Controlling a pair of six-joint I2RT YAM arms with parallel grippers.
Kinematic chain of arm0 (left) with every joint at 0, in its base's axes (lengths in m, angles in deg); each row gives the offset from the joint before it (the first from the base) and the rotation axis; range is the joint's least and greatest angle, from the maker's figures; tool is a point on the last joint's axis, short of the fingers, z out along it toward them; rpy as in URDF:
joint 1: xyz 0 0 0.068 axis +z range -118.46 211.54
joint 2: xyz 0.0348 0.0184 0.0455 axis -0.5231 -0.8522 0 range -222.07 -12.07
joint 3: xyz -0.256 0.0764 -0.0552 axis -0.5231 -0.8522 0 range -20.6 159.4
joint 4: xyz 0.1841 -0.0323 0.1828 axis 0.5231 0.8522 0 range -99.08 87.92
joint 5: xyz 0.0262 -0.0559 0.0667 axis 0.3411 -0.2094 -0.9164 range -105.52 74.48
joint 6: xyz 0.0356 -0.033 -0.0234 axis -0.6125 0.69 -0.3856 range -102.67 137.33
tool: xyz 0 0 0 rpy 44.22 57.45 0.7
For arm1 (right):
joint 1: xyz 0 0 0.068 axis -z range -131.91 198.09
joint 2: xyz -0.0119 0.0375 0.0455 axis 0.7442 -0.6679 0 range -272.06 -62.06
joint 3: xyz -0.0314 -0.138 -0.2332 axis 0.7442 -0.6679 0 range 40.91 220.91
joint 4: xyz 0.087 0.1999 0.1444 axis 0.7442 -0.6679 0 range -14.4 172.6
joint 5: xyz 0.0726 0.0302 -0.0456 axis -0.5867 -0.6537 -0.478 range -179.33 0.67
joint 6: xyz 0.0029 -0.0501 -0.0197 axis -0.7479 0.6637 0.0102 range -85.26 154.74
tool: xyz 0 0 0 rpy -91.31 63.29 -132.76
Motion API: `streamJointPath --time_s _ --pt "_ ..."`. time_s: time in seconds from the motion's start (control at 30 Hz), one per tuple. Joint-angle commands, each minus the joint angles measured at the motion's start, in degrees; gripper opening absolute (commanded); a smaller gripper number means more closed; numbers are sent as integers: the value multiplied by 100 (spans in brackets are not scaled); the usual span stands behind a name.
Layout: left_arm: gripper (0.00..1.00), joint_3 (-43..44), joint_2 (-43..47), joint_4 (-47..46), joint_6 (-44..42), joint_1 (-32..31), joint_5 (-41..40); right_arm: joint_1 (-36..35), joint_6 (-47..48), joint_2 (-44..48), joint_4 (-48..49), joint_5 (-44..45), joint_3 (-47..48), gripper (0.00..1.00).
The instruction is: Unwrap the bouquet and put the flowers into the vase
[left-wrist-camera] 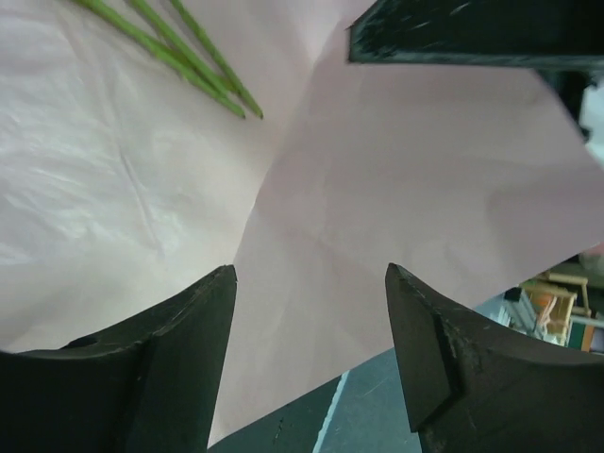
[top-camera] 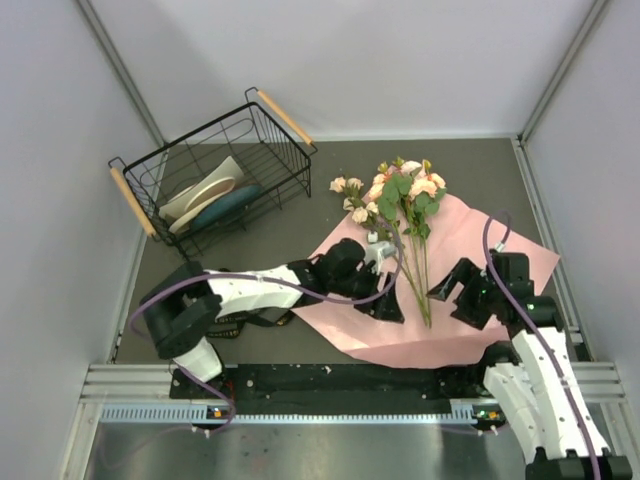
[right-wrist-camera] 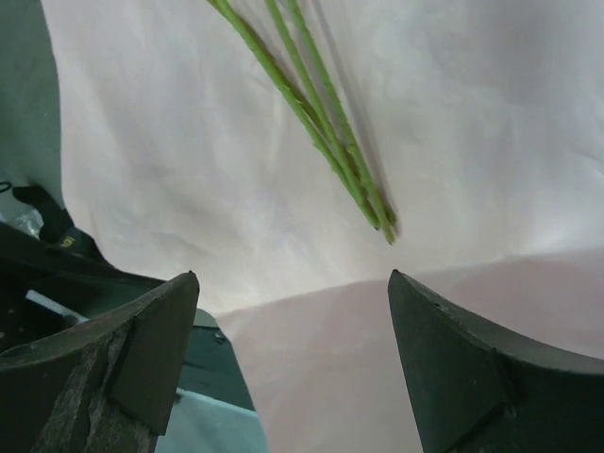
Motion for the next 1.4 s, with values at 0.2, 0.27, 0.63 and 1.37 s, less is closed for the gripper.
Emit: streamJointPath --time_s 0.2,0.27,0.63,1.37 --pt "75 -302 1839 265 -33 591 -487 -272 834 -2188 1707 -255 1259 82" --pt "75 -504 2050 265 -16 635 -496 -509 895 -2556 1804 -414 1339 80" --pt "69 -584 1963 45 143 688 -188 -809 1729 -3647 2023 237 1875 54" --pt "75 -337 3343 1645 -393 951 -926 -888 1951 -5617 2700 1204 2236 30"
